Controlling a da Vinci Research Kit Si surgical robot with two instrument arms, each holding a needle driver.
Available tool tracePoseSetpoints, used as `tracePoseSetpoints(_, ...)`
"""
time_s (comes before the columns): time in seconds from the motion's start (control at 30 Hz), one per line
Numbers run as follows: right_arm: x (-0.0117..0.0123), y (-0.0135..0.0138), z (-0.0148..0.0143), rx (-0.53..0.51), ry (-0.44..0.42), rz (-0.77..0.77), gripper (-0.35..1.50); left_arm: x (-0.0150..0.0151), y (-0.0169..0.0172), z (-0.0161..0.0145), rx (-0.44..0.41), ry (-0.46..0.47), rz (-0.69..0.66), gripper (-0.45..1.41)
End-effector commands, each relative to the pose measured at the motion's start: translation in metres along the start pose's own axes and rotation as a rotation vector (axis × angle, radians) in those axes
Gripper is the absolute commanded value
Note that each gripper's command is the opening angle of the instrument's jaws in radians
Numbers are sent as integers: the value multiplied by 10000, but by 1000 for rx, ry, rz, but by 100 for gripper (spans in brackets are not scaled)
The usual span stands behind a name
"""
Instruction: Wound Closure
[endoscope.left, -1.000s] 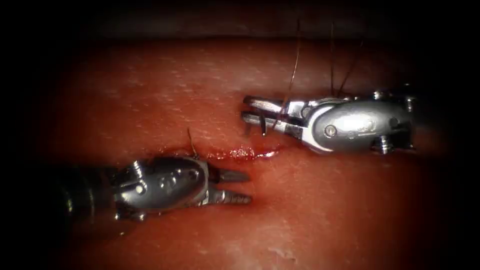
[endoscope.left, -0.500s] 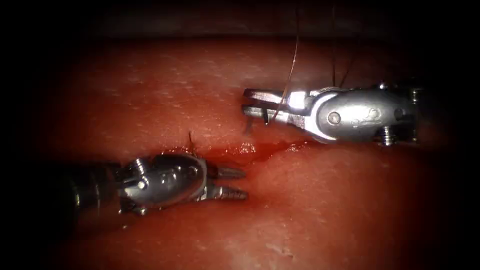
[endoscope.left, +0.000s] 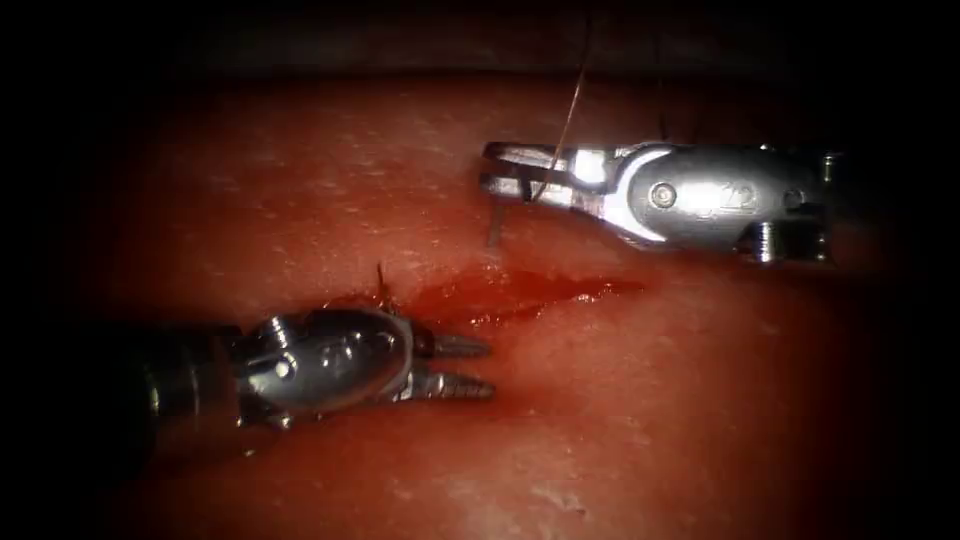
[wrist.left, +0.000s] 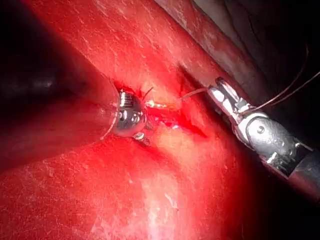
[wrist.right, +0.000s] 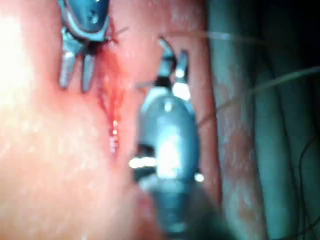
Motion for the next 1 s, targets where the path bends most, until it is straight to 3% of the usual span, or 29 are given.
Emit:
tracePoseSetpoints(0.03, -5, -2, 9, 13, 6, 20, -35, 0, -1, 8, -1, 1, 0, 29)
tracePoseSetpoints(0.6, -5, 4, 21, 70, -34, 329, -35, 0, -1, 7, -2, 1, 0, 29)
tracePoseSetpoints(1.0, -16, 2, 27, 152, -28, 380, -35, 1, -1, 7, -1, -2, 0, 28)
